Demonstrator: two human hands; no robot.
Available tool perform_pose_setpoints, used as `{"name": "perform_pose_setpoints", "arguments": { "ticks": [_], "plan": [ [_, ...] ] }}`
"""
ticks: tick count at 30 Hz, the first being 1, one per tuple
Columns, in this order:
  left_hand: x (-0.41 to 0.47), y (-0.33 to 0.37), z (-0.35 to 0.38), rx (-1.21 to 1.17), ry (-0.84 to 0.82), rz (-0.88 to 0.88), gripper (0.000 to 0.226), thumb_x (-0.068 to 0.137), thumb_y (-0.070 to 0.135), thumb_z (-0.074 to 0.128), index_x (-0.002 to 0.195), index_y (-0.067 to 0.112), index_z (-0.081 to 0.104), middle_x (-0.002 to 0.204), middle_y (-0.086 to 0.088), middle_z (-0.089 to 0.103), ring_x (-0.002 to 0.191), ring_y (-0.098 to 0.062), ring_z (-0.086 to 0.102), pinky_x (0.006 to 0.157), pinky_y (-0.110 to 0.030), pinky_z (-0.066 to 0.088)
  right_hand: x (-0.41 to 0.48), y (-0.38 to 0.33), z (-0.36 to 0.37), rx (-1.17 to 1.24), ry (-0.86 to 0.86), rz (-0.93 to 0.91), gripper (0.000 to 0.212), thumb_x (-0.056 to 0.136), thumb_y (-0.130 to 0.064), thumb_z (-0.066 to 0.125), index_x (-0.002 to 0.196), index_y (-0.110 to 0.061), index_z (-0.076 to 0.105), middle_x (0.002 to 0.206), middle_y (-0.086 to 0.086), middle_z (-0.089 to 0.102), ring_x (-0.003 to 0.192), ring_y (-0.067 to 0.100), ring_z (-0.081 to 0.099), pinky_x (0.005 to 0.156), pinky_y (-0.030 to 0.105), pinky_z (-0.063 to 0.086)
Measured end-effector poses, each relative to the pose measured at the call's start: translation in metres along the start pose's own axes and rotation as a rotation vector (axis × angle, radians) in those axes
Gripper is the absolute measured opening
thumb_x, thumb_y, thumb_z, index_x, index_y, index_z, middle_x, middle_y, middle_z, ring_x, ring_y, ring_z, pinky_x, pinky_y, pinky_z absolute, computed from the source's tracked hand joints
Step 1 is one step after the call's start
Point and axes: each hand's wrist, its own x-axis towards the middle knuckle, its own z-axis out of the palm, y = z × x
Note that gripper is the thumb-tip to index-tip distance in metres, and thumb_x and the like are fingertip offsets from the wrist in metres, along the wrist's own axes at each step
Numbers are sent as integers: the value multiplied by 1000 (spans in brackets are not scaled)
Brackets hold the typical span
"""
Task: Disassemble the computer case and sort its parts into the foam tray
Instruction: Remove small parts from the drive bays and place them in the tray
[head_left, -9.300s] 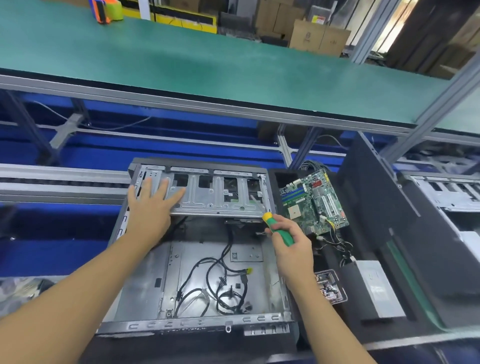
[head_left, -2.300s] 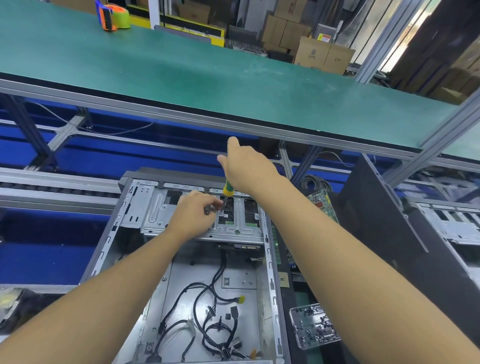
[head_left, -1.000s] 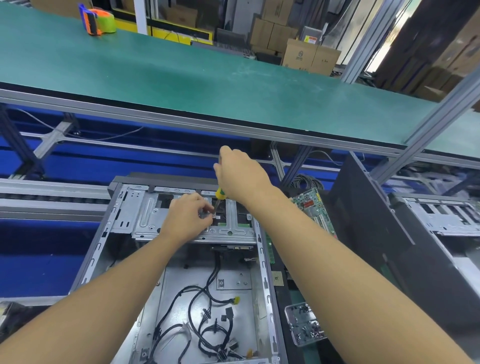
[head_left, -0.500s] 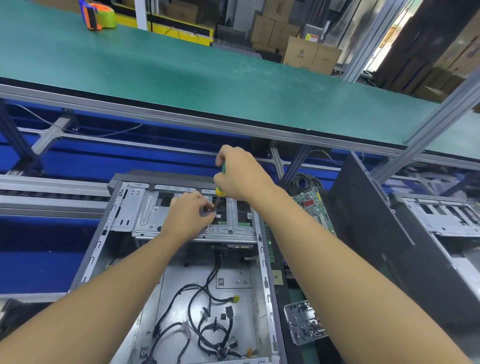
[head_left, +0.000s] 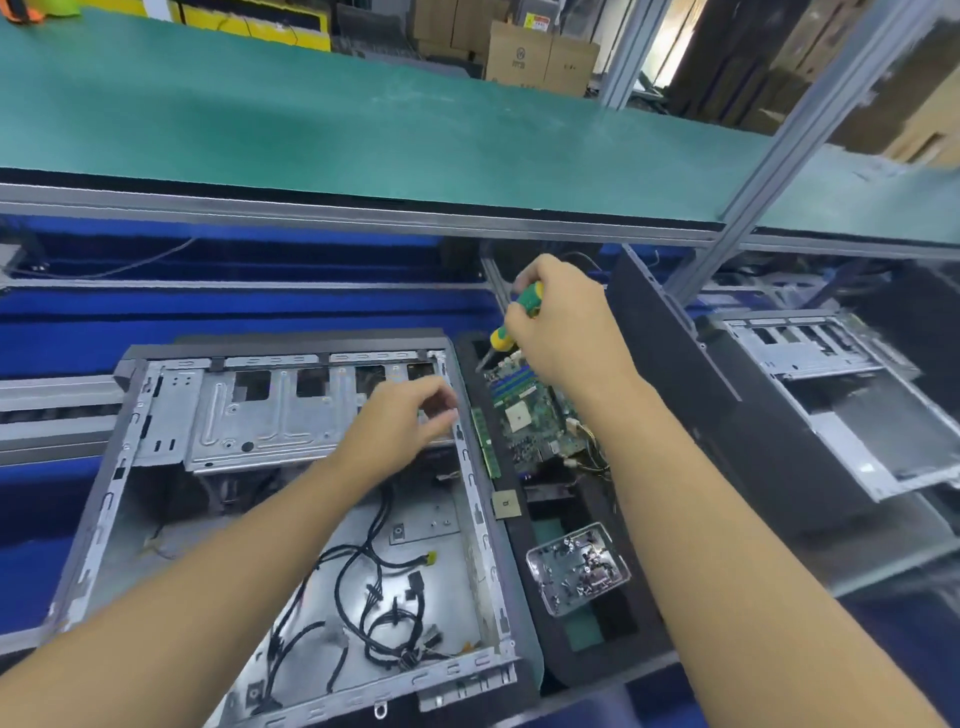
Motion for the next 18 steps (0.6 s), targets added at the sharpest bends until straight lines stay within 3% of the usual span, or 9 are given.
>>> {"name": "perform_pose_setpoints", "arguments": {
  "ticks": [2,6,8,11,15,18],
  "plan": [
    [6,28,25,46,-178,55,8,89,20,72,96,21,74,83,10,71,73,5,62,71,-6,41,-10,25,-9,-52,11,87,15,95,-20,60,107,-13,57,109,5,57,91,23,49,72,32,34],
    [8,75,100,225,-601,86,13,90,28,70,94,16,75,93,1,75,86,-14,66,79,-27,51,-40,73,-27,-112,29,215,22,96,-27,62,114,-12,59,113,6,61,90,21,49,73,31,36],
    [4,87,137,298,-720,46,13,90,24,70,96,14,75,96,-3,75,88,-19,67,80,-32,54,-53,92,-34,-119,11,248,23,96,-27,61,114,-12,59,114,7,61,90,21,48,73,32,38],
    [2,91,181,430,-809,-46,14,89,16,68,101,14,76,103,-4,74,95,-22,69,77,-35,56,-68,112,-43,-102,-4,274,23,96,-28,62,113,-13,59,113,6,60,90,20,49,75,34,43],
    [8,85,214,497,-847,-155,22,90,9,67,111,9,73,113,-10,72,100,-25,69,89,-38,57,-78,132,-49,-92,-25,256,19,96,-25,61,111,-14,60,113,5,59,95,26,57,78,37,48],
    [14,84,218,526,-861,-164,32,87,6,70,118,16,71,121,-5,68,107,-24,67,91,-33,55,-75,141,-53,-87,-31,223,19,97,-23,60,112,-12,59,111,6,59,98,27,56,76,36,47]
  ]
}}
